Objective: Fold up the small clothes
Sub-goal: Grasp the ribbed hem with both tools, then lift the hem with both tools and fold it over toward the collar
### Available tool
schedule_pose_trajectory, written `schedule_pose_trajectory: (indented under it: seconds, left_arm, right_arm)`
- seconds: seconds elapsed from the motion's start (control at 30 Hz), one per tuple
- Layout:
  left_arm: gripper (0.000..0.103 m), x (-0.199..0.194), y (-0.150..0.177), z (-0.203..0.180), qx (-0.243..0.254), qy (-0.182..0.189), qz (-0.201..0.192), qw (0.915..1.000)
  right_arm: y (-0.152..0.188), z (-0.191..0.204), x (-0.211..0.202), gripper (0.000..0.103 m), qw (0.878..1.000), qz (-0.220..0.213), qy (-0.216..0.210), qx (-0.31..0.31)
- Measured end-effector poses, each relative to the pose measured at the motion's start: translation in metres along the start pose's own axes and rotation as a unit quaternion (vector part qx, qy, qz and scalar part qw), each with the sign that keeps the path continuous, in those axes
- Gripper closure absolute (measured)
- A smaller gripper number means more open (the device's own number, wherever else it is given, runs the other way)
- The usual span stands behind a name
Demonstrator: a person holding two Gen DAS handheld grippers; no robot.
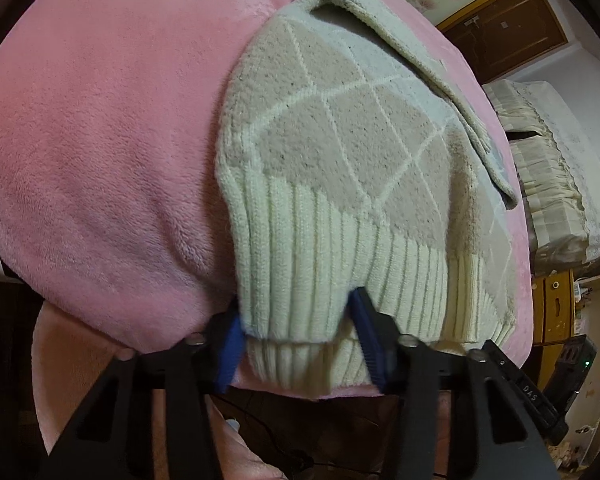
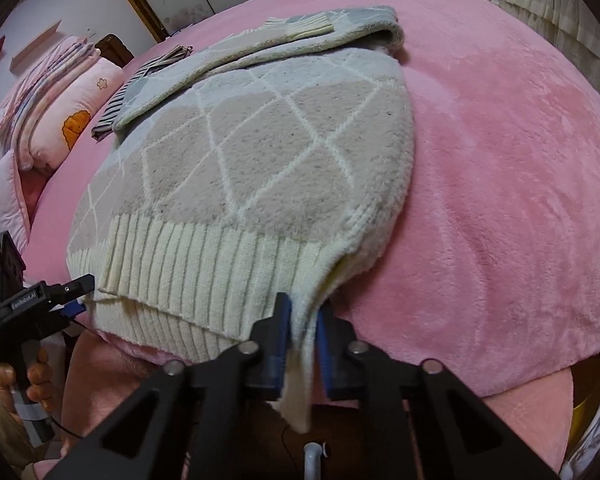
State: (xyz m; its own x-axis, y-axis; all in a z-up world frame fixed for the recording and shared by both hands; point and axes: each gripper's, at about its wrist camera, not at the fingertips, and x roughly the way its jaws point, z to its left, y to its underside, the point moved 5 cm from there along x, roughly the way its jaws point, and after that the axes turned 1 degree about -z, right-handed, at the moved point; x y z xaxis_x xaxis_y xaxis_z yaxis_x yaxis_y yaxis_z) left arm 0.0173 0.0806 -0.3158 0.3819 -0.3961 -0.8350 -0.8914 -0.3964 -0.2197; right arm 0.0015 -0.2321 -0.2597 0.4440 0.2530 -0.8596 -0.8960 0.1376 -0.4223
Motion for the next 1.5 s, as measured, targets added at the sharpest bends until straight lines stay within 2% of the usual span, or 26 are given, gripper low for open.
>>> schedule_pose_trajectory:
  seconds: [0.07,0.13,0.23,0.33,0.53,0.67,0.9,1.27,1.5]
  left_arm:
    - [0.072,0.001,0.001,-0.006,-0.002,-0.002,0.005,1.0000]
    - [0.086,0.000,0.000,-0.010,-0.001,-0.007,0.007,1.0000]
    - [0.092,-0.007,-0.003,-0.016,0.005,-0.017,0.005,0.9998]
    - [0.094,-0.021,-0.006,-0.023,0.023,-0.024,-0.011,0.9994]
    - [0.095,-0.054,-0.024,-0.025,0.051,-0.039,-0.050,0.9967]
    - [0.095,-0.056,-0.027,-0.013,0.054,-0.050,-0.050,0.9960]
    - [0.095,-0.035,-0.018,-0.001,0.065,-0.075,-0.037,0.9944]
    - [0.093,-0.023,-0.016,0.007,0.071,-0.059,-0.026,0.9954]
    - [0.079,-0.025,-0.012,0.011,0.086,-0.031,-0.027,0.9954]
  right_arm:
    - [0.000,0.000,-0.002,0.094,1.000,0.000,0.004,-0.003]
    - [0.000,0.002,-0.006,0.094,1.000,-0.003,0.013,-0.018]
    - [0.000,0.005,-0.014,0.095,0.999,-0.011,0.022,-0.034]
    - [-0.002,0.004,-0.025,0.095,0.999,-0.016,0.022,-0.037]
    - [-0.004,-0.003,-0.042,0.096,0.998,-0.025,0.034,-0.047]
    - [-0.002,-0.011,-0.040,0.096,0.998,-0.021,0.040,-0.047]
    - [0.009,-0.020,-0.018,0.097,0.998,-0.003,0.049,-0.040]
    - [0.010,-0.023,-0.009,0.096,0.998,0.004,0.046,-0.035]
    - [0.010,-0.017,-0.015,0.094,0.998,-0.002,0.033,-0.051]
